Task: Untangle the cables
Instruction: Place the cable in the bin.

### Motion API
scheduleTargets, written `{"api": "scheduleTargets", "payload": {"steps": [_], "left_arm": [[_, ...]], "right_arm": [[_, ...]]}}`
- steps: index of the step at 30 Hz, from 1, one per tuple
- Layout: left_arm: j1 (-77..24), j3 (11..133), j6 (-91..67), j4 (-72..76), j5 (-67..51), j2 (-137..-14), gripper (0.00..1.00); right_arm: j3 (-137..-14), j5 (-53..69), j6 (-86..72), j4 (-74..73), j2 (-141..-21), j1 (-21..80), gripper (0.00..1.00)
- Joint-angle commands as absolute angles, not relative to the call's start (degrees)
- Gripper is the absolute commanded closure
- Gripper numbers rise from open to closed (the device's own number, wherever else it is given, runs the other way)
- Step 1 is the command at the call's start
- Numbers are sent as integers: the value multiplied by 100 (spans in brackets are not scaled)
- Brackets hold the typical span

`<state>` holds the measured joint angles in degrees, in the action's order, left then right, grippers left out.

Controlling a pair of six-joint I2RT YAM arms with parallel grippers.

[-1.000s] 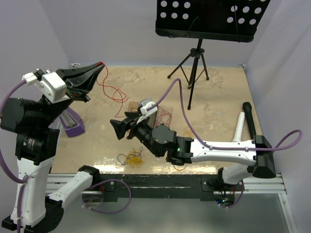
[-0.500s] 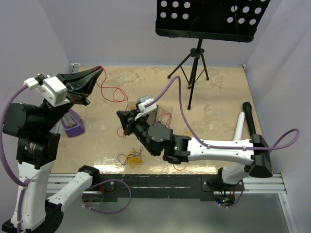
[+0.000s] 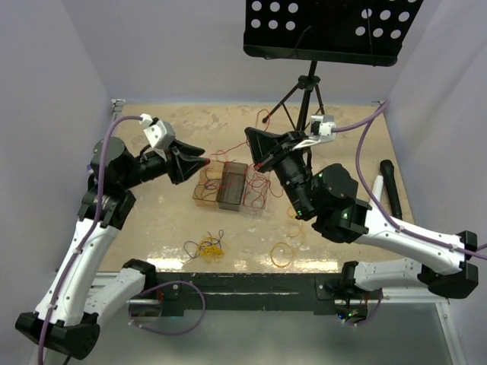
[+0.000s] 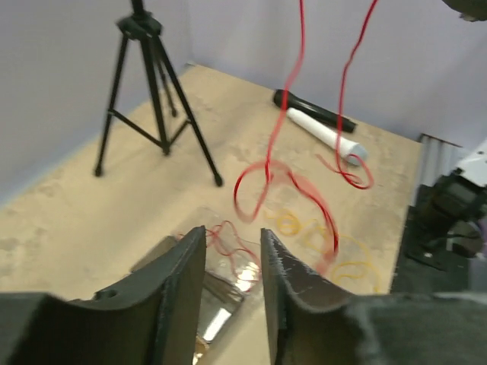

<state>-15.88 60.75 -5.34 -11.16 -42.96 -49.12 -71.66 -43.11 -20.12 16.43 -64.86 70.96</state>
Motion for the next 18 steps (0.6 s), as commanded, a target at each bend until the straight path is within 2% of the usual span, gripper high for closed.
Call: {"api": "scheduleTargets", "payload": {"steps": [1, 5, 6, 9, 18], "left_arm": [[-1626, 6126, -660, -1160, -5500, -4957, 55], [-1644, 6152, -449, -1449, -5801, -4974, 29], [-1644, 6178, -318, -1581, -5757, -4983, 26], [-1644, 6284, 191, -1854, -5407, -4931, 25], [-1644, 6284, 676, -2355, -4342, -4948, 30]], "right_arm": [[-7224, -4113, -2118, 1328, -6478, 6961, 100], [-7242, -4227, -2013, 1283, -6486, 6926, 100], [-7242, -4228, -1995, 1275, -6504, 6917, 100], [-7330, -4271, -1899, 1152, -6591, 6908, 100], [-7155, -4430, -1863, 818, -6864, 6829, 100]]}}
